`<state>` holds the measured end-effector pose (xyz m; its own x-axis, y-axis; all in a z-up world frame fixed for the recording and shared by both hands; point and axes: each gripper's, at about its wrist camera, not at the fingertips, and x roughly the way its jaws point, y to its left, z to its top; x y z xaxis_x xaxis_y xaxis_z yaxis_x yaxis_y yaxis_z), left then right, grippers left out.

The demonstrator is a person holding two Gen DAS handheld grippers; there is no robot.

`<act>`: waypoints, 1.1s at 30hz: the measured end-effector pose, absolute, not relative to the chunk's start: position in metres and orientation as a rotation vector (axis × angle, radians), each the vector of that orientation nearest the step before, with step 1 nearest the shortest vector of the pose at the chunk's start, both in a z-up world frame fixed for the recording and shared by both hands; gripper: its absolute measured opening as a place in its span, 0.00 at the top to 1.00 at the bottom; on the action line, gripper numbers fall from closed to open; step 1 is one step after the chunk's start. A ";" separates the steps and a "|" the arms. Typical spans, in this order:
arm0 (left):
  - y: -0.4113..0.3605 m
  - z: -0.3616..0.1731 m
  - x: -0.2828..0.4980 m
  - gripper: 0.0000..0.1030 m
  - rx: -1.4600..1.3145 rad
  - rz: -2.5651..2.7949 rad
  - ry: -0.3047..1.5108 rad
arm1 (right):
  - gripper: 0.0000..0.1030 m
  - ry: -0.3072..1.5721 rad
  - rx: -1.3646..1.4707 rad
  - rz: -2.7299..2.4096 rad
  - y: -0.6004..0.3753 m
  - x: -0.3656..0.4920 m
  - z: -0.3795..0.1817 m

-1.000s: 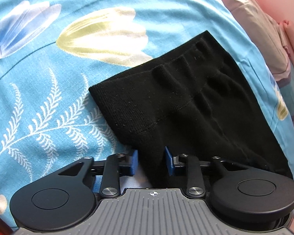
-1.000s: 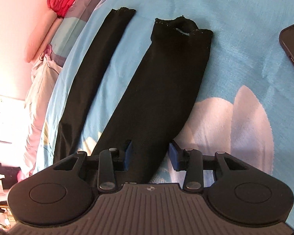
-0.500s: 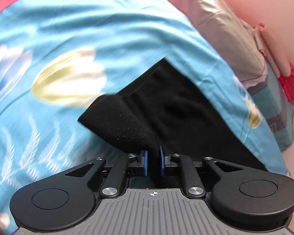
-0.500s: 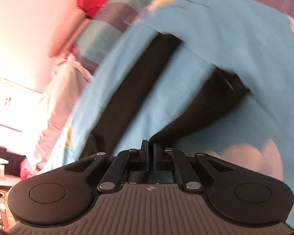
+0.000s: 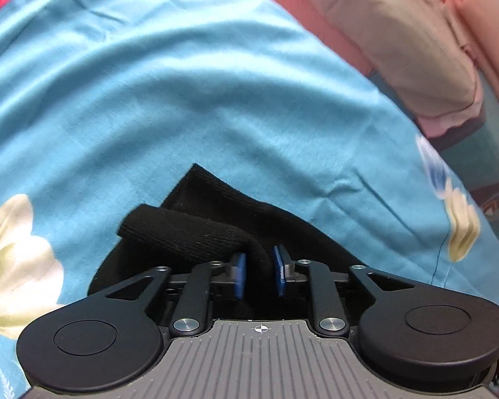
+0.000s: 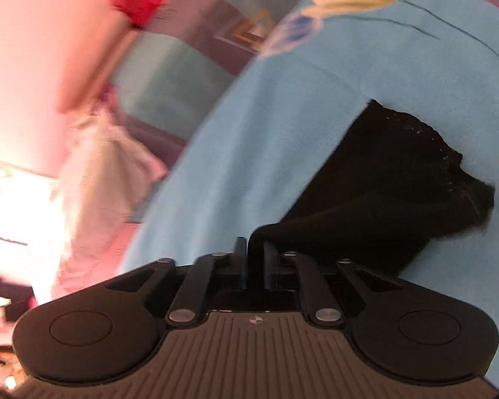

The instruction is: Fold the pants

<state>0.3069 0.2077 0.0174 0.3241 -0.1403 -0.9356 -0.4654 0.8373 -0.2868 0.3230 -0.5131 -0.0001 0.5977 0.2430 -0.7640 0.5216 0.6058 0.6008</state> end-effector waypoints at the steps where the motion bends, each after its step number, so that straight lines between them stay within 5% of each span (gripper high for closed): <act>1: 0.208 0.021 0.305 0.10 -0.570 0.216 1.232 | 0.68 0.940 0.937 -0.208 -0.514 0.324 -0.001; 7: 0.213 0.052 0.269 0.00 -0.532 0.263 1.045 | 0.41 0.718 0.981 -0.231 -0.542 0.260 0.012; 11: 0.209 0.048 0.247 0.00 -0.508 0.328 1.051 | 0.40 0.707 1.032 -0.345 -0.555 0.206 0.000; 25: 0.174 0.034 0.191 0.00 -0.507 0.329 1.168 | 0.57 0.754 1.068 -0.297 -0.545 0.244 -0.041; 26: 0.173 0.036 0.185 0.00 -0.500 0.334 1.170 | 0.60 0.756 1.059 -0.302 -0.546 0.249 -0.042; 28: 0.173 0.037 0.177 0.00 -0.497 0.346 1.176 | 0.83 0.789 1.038 -0.328 -0.547 0.257 -0.044; 33: 0.176 0.033 0.158 0.00 -0.513 0.382 1.196 | 0.93 0.723 1.006 -0.260 -0.558 0.238 -0.022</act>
